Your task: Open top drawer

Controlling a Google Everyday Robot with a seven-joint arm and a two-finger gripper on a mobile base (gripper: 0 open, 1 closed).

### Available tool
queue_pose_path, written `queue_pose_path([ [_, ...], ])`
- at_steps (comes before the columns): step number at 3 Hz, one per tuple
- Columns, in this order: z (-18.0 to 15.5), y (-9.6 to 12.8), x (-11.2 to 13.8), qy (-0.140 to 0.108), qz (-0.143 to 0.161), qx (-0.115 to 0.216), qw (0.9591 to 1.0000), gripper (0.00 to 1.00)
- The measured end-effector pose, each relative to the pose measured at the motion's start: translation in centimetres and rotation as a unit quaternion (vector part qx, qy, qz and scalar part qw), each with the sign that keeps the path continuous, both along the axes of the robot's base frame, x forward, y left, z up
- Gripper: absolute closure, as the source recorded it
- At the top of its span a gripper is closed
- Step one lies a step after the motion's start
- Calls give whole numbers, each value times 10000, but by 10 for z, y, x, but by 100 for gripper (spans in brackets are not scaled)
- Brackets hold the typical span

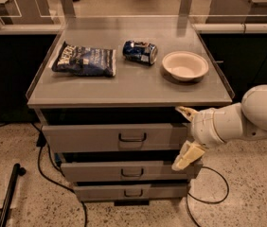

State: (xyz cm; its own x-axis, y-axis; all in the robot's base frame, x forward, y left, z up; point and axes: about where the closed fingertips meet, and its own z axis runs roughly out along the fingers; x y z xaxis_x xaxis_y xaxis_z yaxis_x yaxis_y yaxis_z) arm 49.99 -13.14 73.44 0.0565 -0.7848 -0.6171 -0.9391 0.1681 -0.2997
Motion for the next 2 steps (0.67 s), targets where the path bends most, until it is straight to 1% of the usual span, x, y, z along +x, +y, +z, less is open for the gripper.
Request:
queue_pose_path([
  [1,-13,11,6,44,102,4,9999,0],
  [2,-25,13,7,111,107,-16,9999,0],
])
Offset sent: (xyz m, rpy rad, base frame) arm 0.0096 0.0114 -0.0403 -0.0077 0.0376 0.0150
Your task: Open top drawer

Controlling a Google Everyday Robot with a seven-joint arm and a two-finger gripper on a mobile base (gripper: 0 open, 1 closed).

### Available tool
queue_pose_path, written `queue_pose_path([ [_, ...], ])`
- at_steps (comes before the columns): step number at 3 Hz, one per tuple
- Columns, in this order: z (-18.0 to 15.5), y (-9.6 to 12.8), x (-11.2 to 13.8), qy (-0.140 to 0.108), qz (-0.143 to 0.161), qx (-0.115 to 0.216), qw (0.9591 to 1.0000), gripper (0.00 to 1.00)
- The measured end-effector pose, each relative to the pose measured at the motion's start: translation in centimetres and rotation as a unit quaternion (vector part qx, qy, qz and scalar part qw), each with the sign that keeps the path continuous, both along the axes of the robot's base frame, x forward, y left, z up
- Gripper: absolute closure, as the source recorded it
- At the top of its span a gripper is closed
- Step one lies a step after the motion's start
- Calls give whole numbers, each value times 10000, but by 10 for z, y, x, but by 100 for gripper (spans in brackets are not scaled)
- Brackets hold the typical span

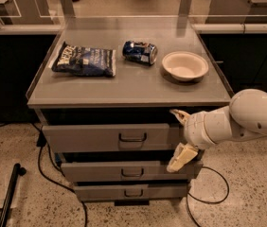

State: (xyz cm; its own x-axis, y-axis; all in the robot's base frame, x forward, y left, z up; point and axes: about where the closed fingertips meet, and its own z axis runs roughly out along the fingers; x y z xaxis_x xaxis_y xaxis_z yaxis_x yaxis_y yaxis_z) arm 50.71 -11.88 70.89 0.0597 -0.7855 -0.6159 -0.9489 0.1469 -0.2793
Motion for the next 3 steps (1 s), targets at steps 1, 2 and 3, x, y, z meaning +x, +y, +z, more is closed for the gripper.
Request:
queue_pose_path([
  [1,-10,-1,2,23,-34,-32,10000,0],
  [2,-21,-2,12,-43,-91,-17,9999,0],
  [3,-59,-3,45,53,-187,235,9995,0],
])
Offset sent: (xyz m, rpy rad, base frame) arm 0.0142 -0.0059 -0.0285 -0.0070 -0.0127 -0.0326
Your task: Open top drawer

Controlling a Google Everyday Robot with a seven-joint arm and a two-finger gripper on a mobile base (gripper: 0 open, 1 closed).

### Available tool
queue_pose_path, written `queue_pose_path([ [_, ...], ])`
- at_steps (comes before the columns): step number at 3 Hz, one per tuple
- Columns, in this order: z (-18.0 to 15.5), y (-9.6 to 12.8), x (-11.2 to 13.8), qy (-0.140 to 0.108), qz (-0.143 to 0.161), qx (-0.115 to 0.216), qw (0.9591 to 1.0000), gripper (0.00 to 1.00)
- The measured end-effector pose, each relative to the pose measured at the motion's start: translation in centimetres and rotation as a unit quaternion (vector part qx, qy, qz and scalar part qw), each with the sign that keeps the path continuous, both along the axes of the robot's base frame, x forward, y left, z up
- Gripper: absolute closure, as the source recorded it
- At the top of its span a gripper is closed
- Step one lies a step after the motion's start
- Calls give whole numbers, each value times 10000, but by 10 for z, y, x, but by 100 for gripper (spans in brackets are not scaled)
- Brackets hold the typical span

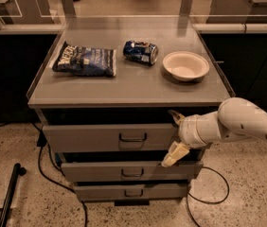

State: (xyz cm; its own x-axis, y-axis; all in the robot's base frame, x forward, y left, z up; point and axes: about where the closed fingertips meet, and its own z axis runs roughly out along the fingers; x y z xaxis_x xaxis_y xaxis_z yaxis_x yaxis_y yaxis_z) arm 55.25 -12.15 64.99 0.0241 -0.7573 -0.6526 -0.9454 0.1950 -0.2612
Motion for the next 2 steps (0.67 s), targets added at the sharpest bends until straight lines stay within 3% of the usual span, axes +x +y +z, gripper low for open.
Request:
queue_pose_path([
  [1,-2,0,0,15,0,11,10000,1],
  [2,-2,0,0,15,0,11,10000,22],
])
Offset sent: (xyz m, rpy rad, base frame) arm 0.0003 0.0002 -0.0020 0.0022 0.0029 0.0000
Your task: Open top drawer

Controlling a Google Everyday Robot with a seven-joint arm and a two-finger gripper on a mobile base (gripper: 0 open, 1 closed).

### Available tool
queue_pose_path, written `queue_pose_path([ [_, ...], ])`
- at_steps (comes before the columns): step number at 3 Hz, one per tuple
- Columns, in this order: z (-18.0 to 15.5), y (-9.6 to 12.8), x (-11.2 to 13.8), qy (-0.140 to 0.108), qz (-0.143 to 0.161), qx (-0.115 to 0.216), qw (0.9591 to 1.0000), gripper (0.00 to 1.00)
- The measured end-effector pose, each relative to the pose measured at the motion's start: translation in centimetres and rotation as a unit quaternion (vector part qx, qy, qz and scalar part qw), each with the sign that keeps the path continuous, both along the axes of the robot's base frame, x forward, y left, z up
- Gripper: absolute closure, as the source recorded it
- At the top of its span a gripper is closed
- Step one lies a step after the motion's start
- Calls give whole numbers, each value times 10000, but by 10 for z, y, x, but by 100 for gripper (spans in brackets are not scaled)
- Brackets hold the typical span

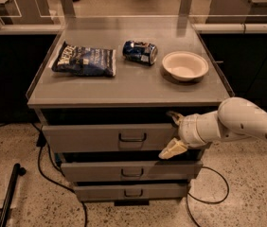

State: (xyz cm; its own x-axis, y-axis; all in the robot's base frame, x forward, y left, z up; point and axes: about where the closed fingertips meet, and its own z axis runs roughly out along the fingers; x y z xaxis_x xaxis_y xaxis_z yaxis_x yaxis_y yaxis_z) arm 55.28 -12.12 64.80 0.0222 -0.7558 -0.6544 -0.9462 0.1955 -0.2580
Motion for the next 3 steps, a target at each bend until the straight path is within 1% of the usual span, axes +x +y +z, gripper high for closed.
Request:
queue_pose_path([
  [1,0,0,0,0,0,0,10000,46],
  [2,12,0,0,0,0,0,10000,77],
  [3,19,0,0,0,0,0,10000,99],
])
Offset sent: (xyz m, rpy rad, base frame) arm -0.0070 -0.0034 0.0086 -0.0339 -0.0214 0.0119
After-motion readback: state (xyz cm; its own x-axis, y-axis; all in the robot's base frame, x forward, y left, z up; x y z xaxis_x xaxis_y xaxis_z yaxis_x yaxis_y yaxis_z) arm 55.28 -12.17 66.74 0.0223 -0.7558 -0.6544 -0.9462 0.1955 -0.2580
